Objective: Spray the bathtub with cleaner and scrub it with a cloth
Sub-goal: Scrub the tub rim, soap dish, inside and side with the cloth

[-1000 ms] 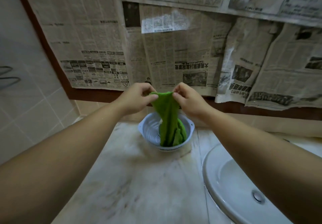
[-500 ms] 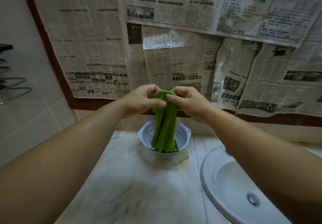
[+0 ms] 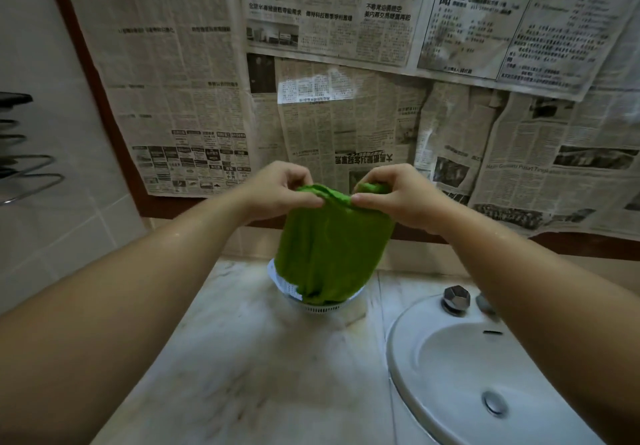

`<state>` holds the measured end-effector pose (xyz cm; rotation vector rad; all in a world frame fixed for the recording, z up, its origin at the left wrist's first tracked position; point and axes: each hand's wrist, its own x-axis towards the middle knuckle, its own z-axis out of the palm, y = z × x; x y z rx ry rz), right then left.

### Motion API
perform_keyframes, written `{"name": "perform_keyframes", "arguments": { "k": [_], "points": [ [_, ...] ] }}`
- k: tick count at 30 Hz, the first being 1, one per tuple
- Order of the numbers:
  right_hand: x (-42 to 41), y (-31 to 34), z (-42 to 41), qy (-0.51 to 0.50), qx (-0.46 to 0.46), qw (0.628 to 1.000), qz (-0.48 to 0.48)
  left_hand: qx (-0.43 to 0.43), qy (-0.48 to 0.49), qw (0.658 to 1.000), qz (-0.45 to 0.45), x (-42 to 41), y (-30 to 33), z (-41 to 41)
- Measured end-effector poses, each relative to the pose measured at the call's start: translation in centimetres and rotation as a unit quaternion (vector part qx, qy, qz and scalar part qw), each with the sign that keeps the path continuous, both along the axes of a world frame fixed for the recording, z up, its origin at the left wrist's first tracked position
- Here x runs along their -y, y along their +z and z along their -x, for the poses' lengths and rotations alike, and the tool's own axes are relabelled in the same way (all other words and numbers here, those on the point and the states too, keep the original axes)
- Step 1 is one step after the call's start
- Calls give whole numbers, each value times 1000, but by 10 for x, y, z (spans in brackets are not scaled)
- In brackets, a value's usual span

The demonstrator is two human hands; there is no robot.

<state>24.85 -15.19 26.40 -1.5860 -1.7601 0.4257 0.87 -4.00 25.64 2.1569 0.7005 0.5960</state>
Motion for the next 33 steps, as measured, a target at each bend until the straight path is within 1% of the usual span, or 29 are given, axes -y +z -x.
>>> {"name": "perform_keyframes", "arguments": {
  "k": [3, 5, 7, 10, 14, 16, 18, 20, 22, 23, 25, 27, 29, 31, 33],
  "points": [
    [5, 25, -14, -2, 64, 997, -38, -15, -1, 1000, -21, 12, 33, -6],
    [7, 42, -26, -21, 75, 994, -80, -39, 16, 998, -40, 19, 48, -6],
    [9, 56, -35, -26, 83, 991, -100, -77, 43, 993, -80, 26, 60, -4],
    [12, 66, -34, 6, 122, 989, -86, -103, 71, 986, -114, 40, 72, -1],
    [16, 68, -25, 62, 196, 977, -50, -101, 100, 979, -145, 54, 79, 6],
    [18, 69, -24, 67, 185, 977, -77, -145, 88, 972, -160, 60, 81, 11],
    [20, 76, -22, 59, 154, 977, -138, -201, 79, 962, -168, 63, 79, 16],
    [20, 88, -22, 48, 132, 971, -195, -242, 82, 957, -138, 64, 75, 22],
    [22, 98, -24, 40, 125, 963, -235, -256, 93, 959, -81, 63, 68, 32],
    [22, 101, -26, 36, 122, 960, -249, -255, 95, 961, -57, 63, 65, 38],
    [27, 105, -33, 23, 111, 956, -269, -226, 93, 969, -22, 67, 61, 49],
    [33, 107, -42, 7, 94, 952, -291, -204, 90, 975, -13, 71, 59, 59],
    [37, 105, -54, -5, 83, 954, -288, -223, 115, 968, -22, 76, 58, 68],
    [40, 97, -66, -10, 98, 958, -269, -256, 151, 954, -22, 83, 54, 77],
    [41, 83, -77, -19, 93, 963, -252, -276, 167, 947, 1, 92, 45, 87]
  ]
}}
